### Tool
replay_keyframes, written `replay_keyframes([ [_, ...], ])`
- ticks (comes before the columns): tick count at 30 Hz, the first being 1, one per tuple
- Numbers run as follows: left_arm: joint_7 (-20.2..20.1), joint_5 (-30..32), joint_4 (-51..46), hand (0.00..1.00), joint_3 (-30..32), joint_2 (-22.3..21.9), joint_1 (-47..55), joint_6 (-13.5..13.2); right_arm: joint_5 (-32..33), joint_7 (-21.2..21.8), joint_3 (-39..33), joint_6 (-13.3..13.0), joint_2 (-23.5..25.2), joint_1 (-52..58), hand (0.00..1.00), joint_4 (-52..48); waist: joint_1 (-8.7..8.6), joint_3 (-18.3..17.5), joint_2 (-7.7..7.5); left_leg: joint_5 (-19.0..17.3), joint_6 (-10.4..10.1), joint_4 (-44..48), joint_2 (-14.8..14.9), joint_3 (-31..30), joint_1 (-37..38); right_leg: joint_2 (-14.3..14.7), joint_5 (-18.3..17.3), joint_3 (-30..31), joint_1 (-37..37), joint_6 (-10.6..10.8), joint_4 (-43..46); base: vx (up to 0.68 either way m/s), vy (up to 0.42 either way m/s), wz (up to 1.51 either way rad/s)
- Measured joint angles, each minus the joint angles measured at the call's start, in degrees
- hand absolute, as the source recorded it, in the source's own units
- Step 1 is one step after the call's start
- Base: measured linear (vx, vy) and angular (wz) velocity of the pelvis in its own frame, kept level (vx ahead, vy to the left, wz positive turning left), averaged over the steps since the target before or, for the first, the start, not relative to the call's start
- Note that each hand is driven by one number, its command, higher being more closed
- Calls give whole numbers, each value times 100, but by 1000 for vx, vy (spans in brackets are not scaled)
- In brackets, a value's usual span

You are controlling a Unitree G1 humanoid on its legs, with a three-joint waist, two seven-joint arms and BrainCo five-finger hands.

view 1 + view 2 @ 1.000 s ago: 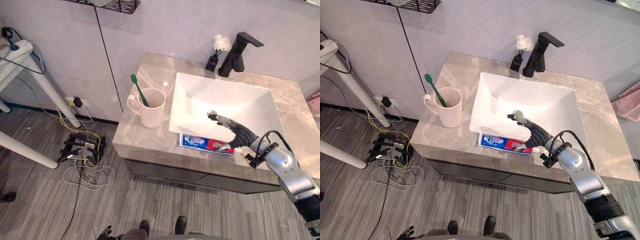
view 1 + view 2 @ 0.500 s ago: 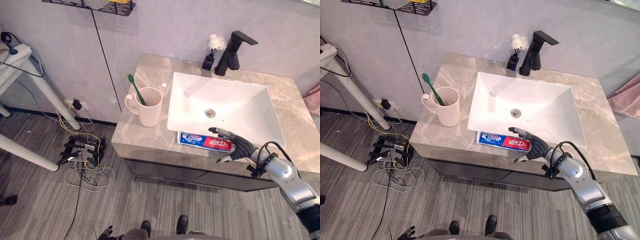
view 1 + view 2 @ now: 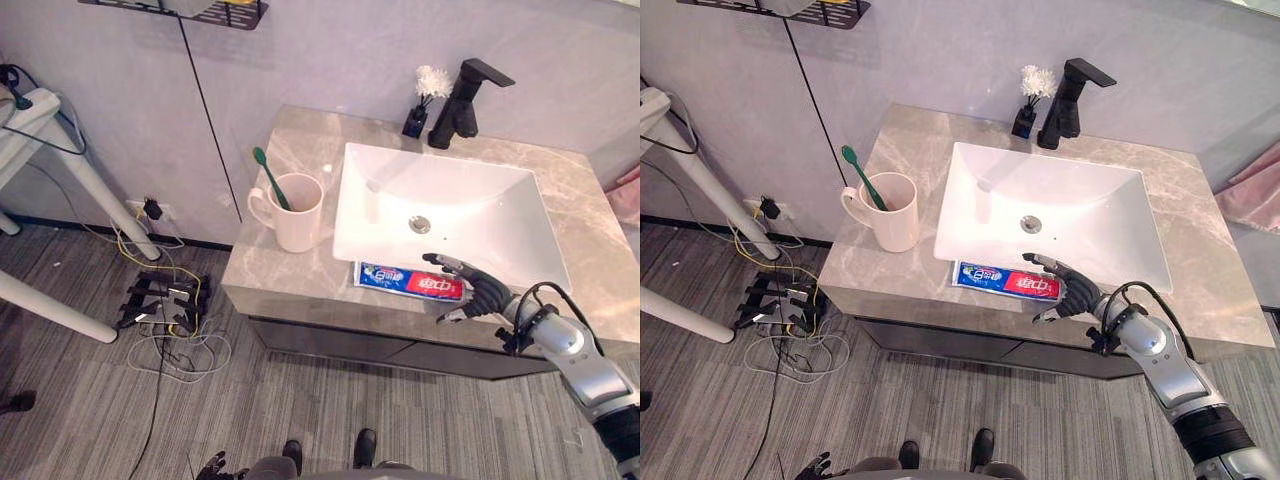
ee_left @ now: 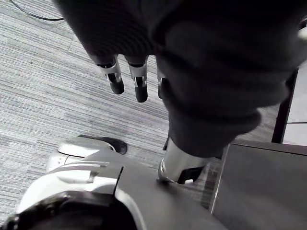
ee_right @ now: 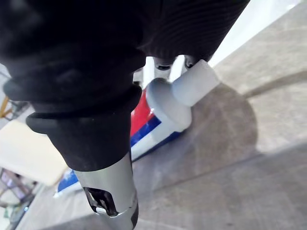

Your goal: Organize washtable

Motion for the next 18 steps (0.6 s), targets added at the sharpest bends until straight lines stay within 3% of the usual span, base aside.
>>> replay_keyframes([
  [18, -1, -35, -3, 0, 2, 2, 7, -2, 6, -47, -86, 48, 0, -195, 0, 145, -2, 6, -13, 15, 22, 1, -12, 10, -63, 2, 28, 33, -76, 1, 2, -3, 2, -1],
])
